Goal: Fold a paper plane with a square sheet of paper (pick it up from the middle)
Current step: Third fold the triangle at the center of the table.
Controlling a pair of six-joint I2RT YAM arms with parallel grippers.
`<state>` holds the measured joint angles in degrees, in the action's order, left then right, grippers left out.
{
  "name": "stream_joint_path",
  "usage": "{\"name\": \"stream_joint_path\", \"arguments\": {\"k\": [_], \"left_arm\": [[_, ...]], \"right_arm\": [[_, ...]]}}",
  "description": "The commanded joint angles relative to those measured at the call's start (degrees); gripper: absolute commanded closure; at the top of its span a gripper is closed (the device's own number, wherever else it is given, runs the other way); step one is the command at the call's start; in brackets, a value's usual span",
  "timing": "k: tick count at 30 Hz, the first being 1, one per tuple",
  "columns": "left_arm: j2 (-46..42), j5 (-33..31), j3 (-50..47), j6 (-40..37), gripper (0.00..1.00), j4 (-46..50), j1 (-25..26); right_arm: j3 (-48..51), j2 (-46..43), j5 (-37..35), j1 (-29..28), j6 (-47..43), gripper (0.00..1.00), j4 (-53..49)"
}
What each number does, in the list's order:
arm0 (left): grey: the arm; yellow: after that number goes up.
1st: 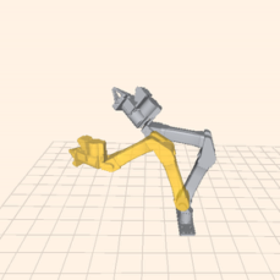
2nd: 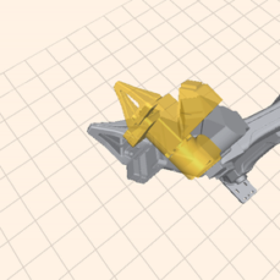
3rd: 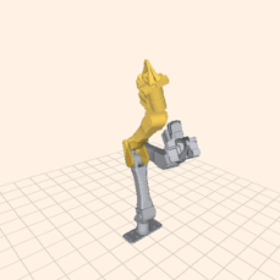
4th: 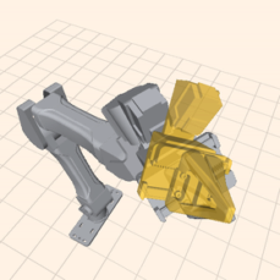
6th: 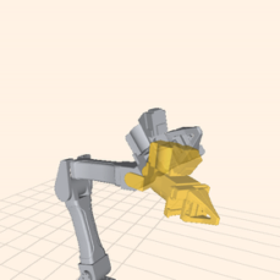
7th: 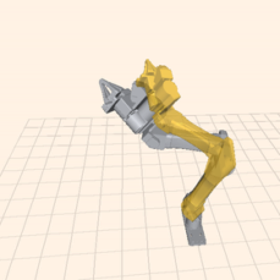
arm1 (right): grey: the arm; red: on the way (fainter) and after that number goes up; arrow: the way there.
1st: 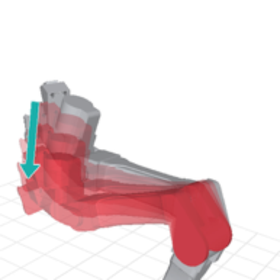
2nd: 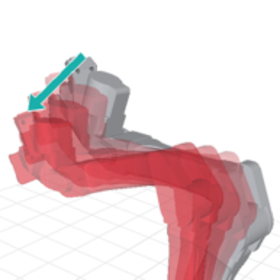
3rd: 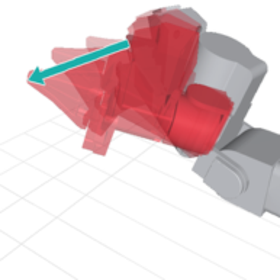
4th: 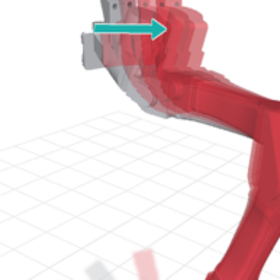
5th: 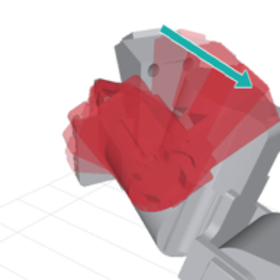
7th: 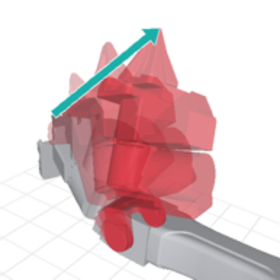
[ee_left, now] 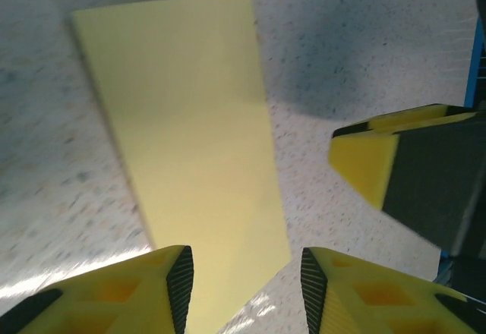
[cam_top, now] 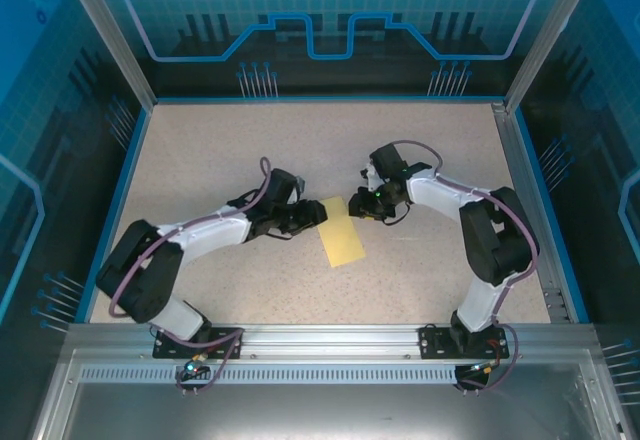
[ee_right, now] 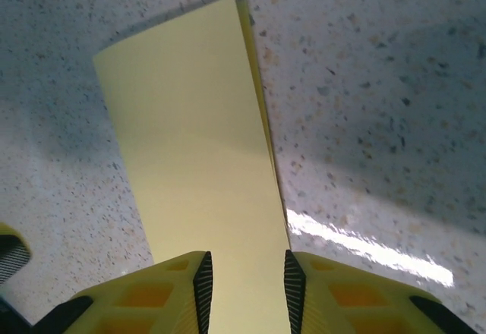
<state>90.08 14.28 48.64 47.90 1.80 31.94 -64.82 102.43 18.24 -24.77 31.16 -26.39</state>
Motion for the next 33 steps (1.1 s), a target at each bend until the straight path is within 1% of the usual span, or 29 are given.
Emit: {"name": "stream_joint_path", "arguments": {"k": [1, 5, 11, 16, 24, 33], "left_arm": [[4.0, 1.0, 2.7, 0.9, 0.55, -0.1, 0.0], [7.7, 1.3, 4.3, 1.3, 0.56, -0.7, 0.1], [10.7, 0.8, 5.8, 0.8, 0.56, 0.3, 0.1], [12.7, 1.4, 6.5, 0.4, 0.56, 0.0, 0.1], [14.1, 1.3, 7.3, -0.8, 0.56, 0.5, 0.1], [14.9, 1.9, 7.6, -2.1, 0.57, 1.0, 0.1]], "right_arm": [[0.1, 3.3, 4.9, 0.7, -2.3, 0.67, 3.7], [0.8, 5.3, 6.0, 0.6, -2.5, 0.68, 4.9], [4.0, 5.7, 6.9, 0.4, -2.3, 0.69, 6.3], [7.7, 3.9, 6.8, -0.5, -1.5, 0.7, 7.3], [13.7, -0.7, 9.0, -2.4, 1.9, 0.71, 11.7], [16.6, -2.8, 9.4, -3.1, 4.5, 0.71, 13.9]]}}
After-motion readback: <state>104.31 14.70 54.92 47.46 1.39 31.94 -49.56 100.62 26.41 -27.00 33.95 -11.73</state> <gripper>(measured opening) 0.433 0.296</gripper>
